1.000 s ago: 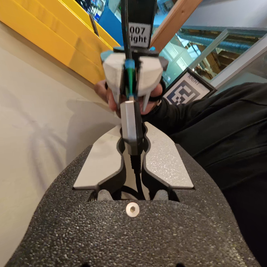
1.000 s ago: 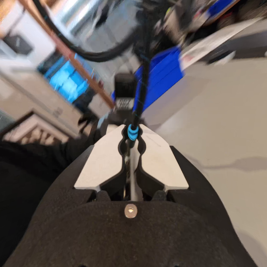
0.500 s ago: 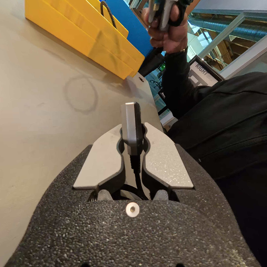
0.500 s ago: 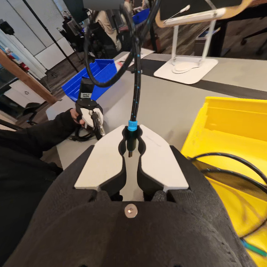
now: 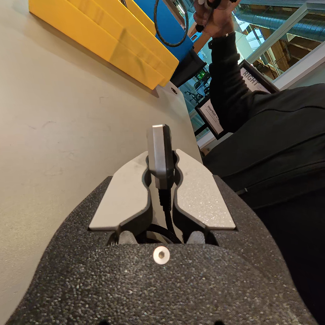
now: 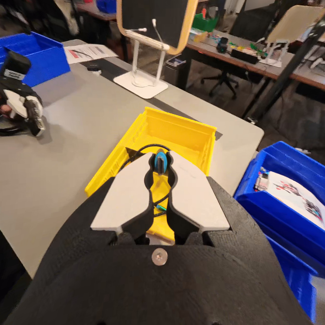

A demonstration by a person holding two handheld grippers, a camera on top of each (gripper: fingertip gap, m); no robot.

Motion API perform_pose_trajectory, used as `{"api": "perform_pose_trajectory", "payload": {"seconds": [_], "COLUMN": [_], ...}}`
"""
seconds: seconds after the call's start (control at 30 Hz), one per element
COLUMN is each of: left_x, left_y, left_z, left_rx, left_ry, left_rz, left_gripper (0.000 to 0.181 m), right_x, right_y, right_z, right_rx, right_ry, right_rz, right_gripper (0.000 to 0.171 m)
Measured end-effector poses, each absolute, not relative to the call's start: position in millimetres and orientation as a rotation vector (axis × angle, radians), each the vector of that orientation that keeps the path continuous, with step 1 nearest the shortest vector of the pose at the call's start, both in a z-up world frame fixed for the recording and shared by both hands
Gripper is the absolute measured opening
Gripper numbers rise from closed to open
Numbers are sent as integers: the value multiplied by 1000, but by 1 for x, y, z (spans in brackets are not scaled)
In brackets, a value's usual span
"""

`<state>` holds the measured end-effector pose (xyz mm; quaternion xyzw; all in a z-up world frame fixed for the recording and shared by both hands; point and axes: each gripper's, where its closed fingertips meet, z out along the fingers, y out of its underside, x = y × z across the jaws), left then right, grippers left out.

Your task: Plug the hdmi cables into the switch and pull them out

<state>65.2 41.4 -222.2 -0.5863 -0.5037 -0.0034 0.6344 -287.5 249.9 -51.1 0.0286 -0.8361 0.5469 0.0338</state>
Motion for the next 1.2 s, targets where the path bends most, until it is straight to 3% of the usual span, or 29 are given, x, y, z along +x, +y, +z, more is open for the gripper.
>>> {"api": "perform_pose_trajectory", "payload": {"seconds": [0.17, 0.27, 0.43, 0.87, 1.0, 1.2], "left_x": [66, 66, 65, 66, 67, 68], "left_y": [43, 43, 42, 44, 46, 48], "left_z": [-224, -223, -224, -226, -227, -228], "left_rx": [-1350, -1350, -1350, -1356, -1374, -1381], "left_ry": [-1153, -1153, -1160, -1166, -1165, -1165], "left_rz": [-19, -16, -14, -30, -32, -31], "left_gripper": [22, 22, 22, 22, 22, 22], "right_x": [-288, -315, -305, -290, -310, -294], "right_y": [235, 233, 223, 246, 232, 170], "right_z": [-97, -141, -124, -75, -95, -167], "right_rx": [314, 352, 348, -24, -126, -51], "right_ry": [-2592, -2594, -2598, -2660, -2626, -2800], "right_rz": [1658, 1340, 1375, 756, 623, 637], "right_gripper": [12, 14, 13, 12, 12, 16]}}
